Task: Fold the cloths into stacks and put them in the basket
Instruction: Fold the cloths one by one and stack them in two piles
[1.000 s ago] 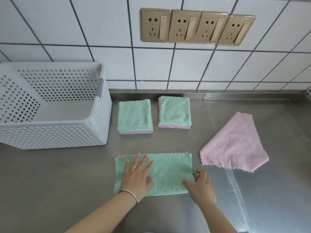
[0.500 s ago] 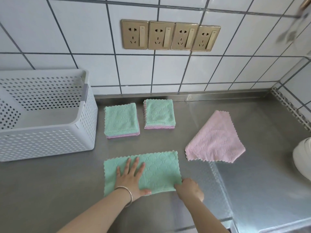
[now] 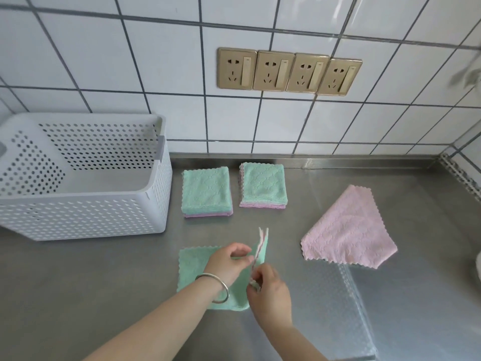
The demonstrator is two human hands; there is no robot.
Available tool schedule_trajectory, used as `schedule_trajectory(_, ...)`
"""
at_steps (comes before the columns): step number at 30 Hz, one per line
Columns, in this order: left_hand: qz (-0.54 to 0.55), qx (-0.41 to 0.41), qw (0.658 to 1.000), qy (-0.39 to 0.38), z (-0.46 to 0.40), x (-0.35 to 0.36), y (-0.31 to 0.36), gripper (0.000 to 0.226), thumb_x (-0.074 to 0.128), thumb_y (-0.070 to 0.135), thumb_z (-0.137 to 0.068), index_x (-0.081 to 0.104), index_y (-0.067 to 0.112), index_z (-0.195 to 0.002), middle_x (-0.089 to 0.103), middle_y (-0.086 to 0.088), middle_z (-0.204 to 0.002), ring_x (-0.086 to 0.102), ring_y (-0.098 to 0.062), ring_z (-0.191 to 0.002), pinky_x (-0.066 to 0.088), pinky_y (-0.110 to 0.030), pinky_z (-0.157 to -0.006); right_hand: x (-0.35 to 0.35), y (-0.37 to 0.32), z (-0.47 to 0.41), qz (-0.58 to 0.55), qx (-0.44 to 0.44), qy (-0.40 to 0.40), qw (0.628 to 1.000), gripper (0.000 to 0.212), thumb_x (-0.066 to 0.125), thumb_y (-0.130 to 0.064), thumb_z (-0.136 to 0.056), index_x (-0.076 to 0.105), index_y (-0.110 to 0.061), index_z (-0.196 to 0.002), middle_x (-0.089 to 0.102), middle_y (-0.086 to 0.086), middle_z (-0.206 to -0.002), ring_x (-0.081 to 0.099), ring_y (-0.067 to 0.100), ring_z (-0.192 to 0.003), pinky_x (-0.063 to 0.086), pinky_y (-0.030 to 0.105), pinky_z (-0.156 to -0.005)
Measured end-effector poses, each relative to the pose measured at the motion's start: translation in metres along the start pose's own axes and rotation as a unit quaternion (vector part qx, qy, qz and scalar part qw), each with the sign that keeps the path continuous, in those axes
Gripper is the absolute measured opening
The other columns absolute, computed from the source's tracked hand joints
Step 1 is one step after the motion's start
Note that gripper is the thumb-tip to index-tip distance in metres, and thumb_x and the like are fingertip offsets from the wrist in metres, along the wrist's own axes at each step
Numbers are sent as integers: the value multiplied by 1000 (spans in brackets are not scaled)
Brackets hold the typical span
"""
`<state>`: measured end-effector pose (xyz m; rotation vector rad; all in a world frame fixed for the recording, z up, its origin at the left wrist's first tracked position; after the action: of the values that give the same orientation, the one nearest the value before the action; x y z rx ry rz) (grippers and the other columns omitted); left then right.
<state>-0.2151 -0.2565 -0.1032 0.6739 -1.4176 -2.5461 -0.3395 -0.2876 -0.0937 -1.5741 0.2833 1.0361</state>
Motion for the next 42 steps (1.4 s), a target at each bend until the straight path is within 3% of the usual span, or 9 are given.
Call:
schedule_trajectory(4, -55, -33, 997, 31, 3, -17, -9, 27, 64, 28, -80, 51, 23, -57, 54, 7, -58, 48, -12, -59, 41, -24, -61, 20, -38, 7, 52, -119, 1, 992, 41, 58, -14, -43, 33, -26, -73, 53, -10, -59, 48, 15, -40, 9, 9, -39)
schedule_trajectory(6, -49, -46, 996, 52, 4, -27, -14, 33, 62, 28, -81, 45, 18, -54, 46, 4, -53, 41, -14, -55, 33, -25, -56, 25, -49, 9, 82, -166, 3, 983, 47, 62, -13, -37, 33, -26, -71, 50, -10, -58, 44, 11, -41, 2, 11, -38)
schedule_trajectory(11, -109, -58, 985, 119, 5, -59, -23, 40, 52, 25, -90, 36, 16, -55, 32, -1, -52, 34, -24, -65, 22, -29, -57, 44, -69, 26, 115, -328, 7, 938, 35, 60, -20, -49, 41, -26, -78, 43, -12, -82, 38, 10, -71, 35, 18, -51)
schedule_trajectory(17, -26, -107, 978, 179, 13, -83, -60, 25, 52, 18, -90, 57, 3, -110, 63, -22, -96, 51, -26, -78, 33, -27, -67, 71, -46, 18, 215, -247, -102, 939, 97, 76, -47, -30, 49, -25, -120, 60, -2, -125, 43, 14, -113, 56, 24, -78)
schedule_trajectory(21, 62, -138, 960, 236, 20, -91, -81, 25, 61, 14, -84, 49, 24, -102, 59, -5, -87, 53, -23, -80, 36, -25, -73, 88, -31, 20, 241, -216, -147, 935, 109, 78, -39, -22, 46, -23, -125, 60, -5, -127, 45, 13, -118, 57, 25, -77)
schedule_trajectory(25, 99, -199, 951, 214, 12, -83, -102, 17, 67, 18, -80, 66, 16, -97, 69, -13, -100, 63, -28, -95, 46, -31, -87, 95, -23, 19, 231, -197, -168, 938, 116, 79, -27, -12, 47, -25, -123, 63, -8, -123, 65, 9, -106, 56, 16, -70)
schedule_trajectory(30, 182, -243, 931, 201, 5, -74, -118, 14, 76, 29, -69, 67, 19, -68, 72, -16, -90, 67, -32, -87, 52, -42, -89, 96, -21, 17, 232, -203, -173, 935, 118, 80, -27, -7, 48, -27, -120, 66, -10, -118, 67, 8, -101, 54, 12, -65)
schedule_trajectory(37, 68, -166, 946, 269, 11, -99, -86, 26, 69, 19, -76, 54, 32, -60, 64, 0, -76, 59, -23, -79, 40, -23, -72, 98, -31, 20, 231, -257, -170, 923, 111, 81, -33, -11, 46, -35, -116, 67, -10, -115, 68, 9, -100, 54, 14, -67)
schedule_trajectory(42, -41, -92, 947, 306, 12, -111, -75, 9, 61, 16, -82, 59, 19, -73, 66, 2, -75, 63, -26, -81, 38, -24, -69, 98, -47, 26, 201, -316, -181, 909, 59, 67, -34, -48, 60, -41, -107, 67, -12, -115, 66, 9, -98, 53, 14, -69)
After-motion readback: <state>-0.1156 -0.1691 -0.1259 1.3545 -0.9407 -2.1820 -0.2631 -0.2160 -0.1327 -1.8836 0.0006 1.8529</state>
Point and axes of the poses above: each hand's wrist, its own z-axis away from the middle knuckle, its own x-axis out of the palm, y = z × x, the point moved 8 cm from there along -z, towards the middle knuckle
